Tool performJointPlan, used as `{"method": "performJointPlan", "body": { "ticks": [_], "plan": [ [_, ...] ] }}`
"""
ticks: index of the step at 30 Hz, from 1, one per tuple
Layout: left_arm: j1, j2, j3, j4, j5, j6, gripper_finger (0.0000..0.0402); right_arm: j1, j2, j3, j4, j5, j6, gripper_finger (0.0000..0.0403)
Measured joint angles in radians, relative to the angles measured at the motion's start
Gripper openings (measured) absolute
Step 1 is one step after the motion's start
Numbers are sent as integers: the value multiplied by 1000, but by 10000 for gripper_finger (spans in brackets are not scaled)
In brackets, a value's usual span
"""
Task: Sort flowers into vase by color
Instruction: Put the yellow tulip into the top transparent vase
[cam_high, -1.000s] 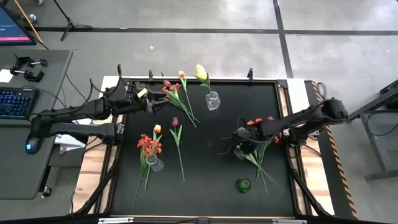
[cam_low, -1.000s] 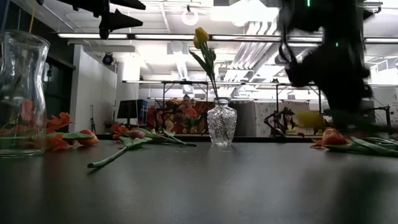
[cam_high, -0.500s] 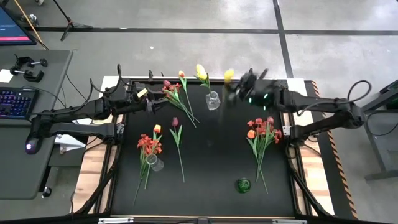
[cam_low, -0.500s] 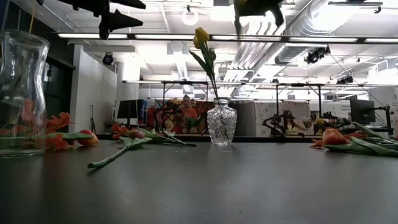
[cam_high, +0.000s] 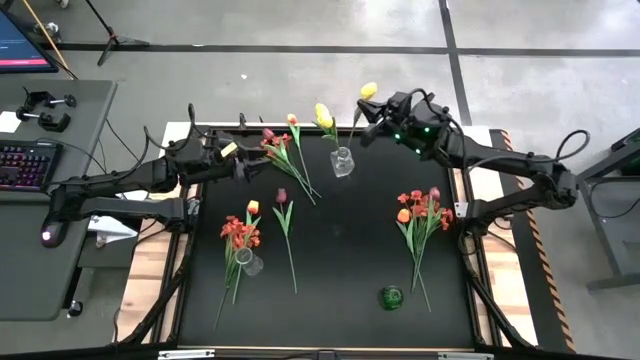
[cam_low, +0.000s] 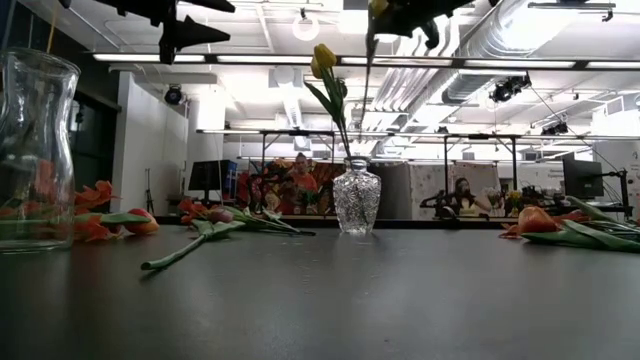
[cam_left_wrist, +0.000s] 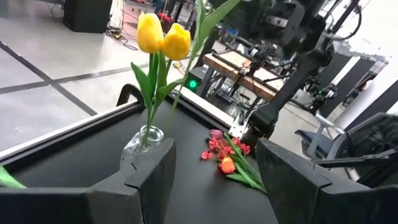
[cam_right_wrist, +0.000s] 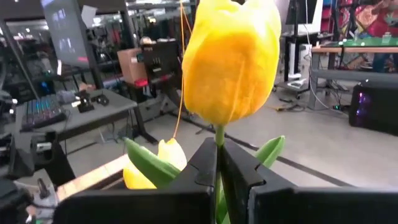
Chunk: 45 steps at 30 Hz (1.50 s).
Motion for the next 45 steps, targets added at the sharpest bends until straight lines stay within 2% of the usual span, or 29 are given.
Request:
{"method": "performJointPlan", "body": {
  "ticks": [6, 17, 29, 33, 37, 42, 45],
  "plan": [
    [0, 0, 0, 11, 0, 0, 211, 0, 14, 0, 28, 1, -42, 0],
    [0, 0, 0, 16, 0, 1, 211, -24, -58, 0, -6, 6, -54, 0],
    [0, 0, 0, 15, 0, 1, 211, -40, 40, 0, -41, -6, 1, 0],
    [0, 0, 0, 16, 0, 2, 211, -40, 43, 0, -71, -7, 73, 2],
    [0, 0, 0, 16, -1, 2, 211, -40, 41, 0, -164, -12, 156, 44],
    [0, 0, 0, 16, -21, 2, 211, -35, 40, 0, -189, -62, 229, 145],
    [0, 0, 0, 16, -22, 2, 211, -24, 32, 0, -190, -103, 202, 198]
  ]
}}
